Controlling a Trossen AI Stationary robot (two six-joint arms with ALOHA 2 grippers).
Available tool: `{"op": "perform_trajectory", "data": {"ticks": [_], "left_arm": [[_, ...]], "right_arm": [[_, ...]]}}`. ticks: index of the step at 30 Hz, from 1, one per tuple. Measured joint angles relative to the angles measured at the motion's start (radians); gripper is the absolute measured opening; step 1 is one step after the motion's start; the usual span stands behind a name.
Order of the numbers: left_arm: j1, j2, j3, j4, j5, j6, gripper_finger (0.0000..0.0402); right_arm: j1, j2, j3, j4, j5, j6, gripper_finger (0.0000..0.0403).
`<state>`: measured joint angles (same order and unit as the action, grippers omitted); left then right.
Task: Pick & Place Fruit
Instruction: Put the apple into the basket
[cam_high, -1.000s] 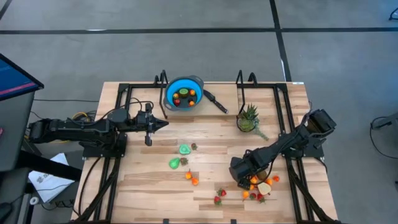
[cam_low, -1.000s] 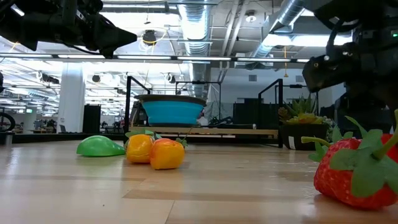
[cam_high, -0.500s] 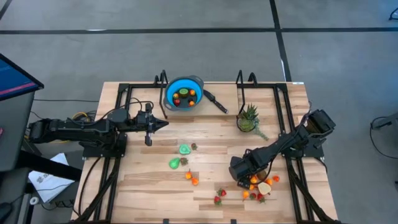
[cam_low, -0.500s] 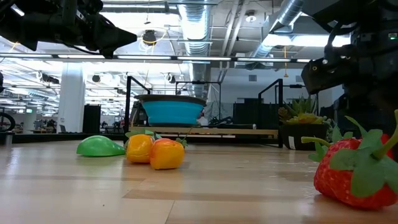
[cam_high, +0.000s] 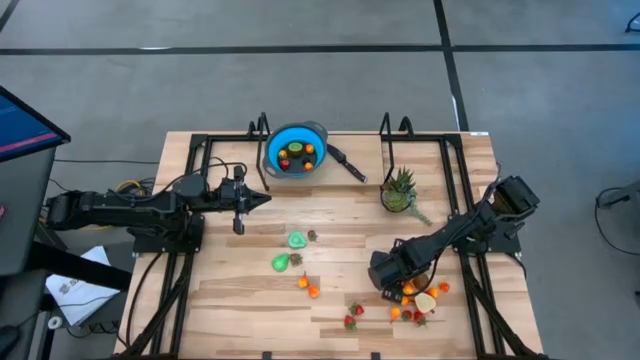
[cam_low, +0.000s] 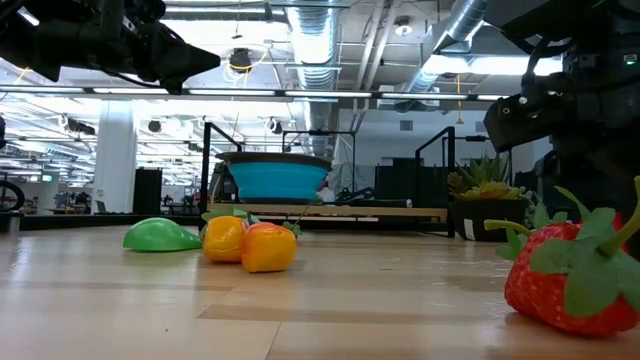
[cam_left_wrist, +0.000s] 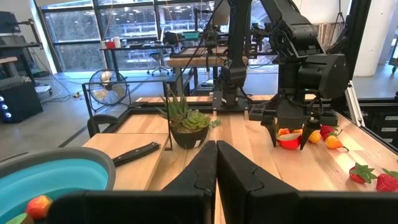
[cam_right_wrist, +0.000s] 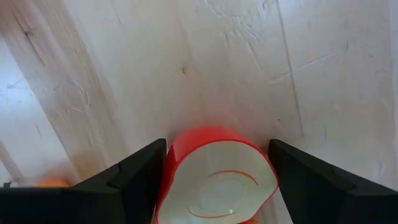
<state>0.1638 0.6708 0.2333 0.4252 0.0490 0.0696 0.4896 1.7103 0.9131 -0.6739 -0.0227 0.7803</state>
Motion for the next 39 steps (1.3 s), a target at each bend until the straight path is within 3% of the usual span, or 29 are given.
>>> {"op": "perform_trajectory", "data": {"ticks": [15,31,39], "left_arm": [[0.000,0.000,0.000,0.000,0.000,0.000,0.0002],[0.000,0.000,0.000,0.000,0.000,0.000,0.0002],[0.000,0.000,0.000,0.000,0.000,0.000,0.0002]], "right_arm": [[0.000,0.005,0.050,-0.006,-0.009,-0.080,0.0191],[-0.106,0.002,0.053,0.149,0.019,-0.242,0.0161],[-0.133,0.002,0.053,0.128,0.015,-0.280,0.0150]]}}
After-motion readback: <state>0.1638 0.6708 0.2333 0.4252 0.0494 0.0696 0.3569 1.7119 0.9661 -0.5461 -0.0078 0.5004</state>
